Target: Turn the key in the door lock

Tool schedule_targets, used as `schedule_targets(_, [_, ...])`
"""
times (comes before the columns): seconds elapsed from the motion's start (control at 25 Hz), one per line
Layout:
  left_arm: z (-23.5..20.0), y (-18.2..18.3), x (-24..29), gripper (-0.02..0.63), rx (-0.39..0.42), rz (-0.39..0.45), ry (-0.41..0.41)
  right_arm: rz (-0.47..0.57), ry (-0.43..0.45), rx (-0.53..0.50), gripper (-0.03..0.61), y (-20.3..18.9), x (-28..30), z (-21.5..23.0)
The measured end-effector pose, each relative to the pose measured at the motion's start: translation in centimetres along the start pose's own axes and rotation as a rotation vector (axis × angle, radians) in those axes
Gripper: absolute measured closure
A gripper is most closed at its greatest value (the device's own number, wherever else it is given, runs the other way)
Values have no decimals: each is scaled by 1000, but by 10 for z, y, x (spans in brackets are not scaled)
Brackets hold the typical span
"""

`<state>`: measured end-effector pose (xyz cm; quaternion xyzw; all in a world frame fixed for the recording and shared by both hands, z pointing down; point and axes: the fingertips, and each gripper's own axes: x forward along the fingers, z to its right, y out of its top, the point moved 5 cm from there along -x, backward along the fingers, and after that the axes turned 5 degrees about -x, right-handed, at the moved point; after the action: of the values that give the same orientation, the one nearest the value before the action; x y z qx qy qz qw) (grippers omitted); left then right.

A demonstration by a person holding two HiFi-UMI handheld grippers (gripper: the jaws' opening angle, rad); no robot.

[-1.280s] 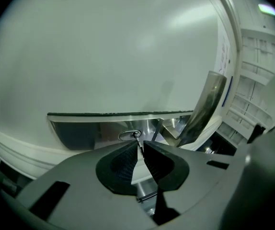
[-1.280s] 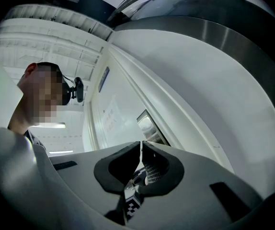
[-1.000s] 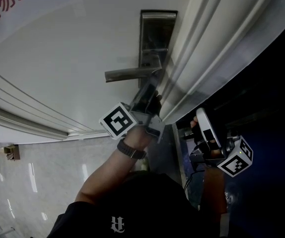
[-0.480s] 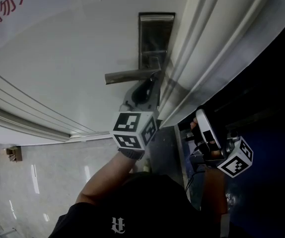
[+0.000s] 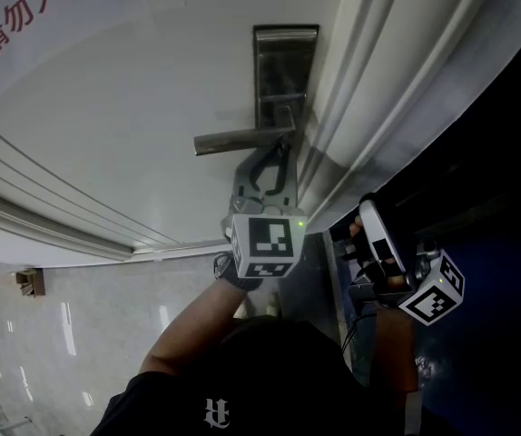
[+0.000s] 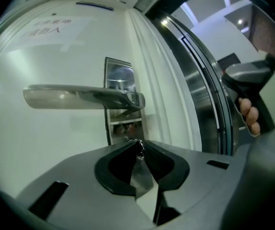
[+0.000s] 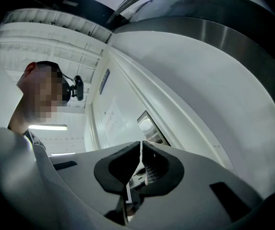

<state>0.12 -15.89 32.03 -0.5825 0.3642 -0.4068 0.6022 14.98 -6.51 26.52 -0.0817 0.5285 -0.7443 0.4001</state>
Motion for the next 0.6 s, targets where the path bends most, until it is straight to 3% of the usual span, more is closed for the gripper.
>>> schedule_targets(0.32, [5,-1,1,571,242,-18,40,1,7,4,561,0,1,1])
schedule_targets(0.6, [13,-1,1,575,572,-50,79,-1,13,10,561,-2,1,2])
